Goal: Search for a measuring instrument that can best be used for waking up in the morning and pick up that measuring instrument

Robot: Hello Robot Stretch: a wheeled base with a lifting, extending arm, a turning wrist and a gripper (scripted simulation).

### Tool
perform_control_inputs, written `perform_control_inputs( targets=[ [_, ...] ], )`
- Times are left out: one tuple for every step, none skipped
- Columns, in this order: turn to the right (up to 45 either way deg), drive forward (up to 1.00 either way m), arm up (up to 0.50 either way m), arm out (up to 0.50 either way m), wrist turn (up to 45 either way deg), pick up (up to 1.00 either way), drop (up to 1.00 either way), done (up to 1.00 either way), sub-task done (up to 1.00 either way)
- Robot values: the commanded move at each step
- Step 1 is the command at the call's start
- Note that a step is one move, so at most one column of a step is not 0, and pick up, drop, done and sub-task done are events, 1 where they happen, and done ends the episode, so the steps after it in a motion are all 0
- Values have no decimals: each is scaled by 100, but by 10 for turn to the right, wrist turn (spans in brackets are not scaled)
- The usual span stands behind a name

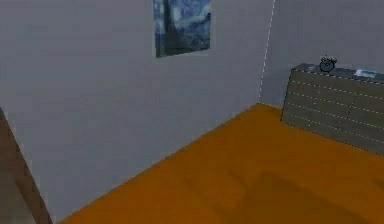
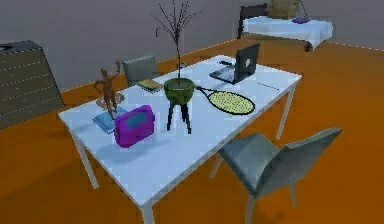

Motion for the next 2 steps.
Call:
perform_control_inputs(
  targets=[
    [-30,0,0,0,0,0,0,0,0],
    [0,40,0,0,0,0,0,0,0]
  ],
)
